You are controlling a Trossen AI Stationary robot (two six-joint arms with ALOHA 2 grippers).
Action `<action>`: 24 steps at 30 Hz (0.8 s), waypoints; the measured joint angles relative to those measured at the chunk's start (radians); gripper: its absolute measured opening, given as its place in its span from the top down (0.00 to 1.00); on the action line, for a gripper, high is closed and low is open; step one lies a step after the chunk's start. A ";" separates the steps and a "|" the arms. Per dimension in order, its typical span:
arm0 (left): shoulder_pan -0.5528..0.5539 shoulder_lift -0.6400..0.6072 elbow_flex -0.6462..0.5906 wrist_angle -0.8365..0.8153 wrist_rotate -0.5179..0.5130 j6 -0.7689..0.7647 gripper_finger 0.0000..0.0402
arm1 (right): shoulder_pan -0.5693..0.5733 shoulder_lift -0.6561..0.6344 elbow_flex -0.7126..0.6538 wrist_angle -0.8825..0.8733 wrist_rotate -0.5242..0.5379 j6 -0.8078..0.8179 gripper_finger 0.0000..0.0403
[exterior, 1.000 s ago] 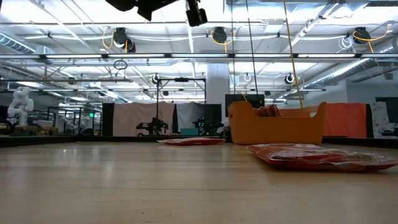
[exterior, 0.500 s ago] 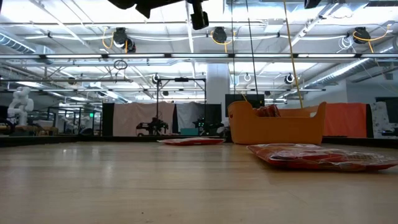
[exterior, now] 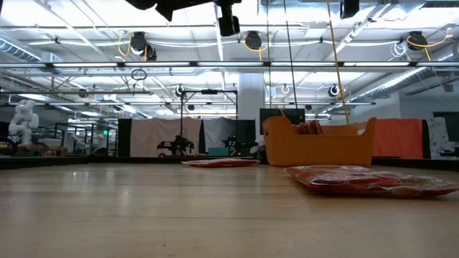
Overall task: Sort popcorn bags into baskets
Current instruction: Put the red popcorn bag into the orange bin
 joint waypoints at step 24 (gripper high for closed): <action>0.011 -0.006 0.000 -0.001 -0.100 0.002 0.59 | -0.063 -0.030 0.000 -0.041 -0.152 -0.034 0.95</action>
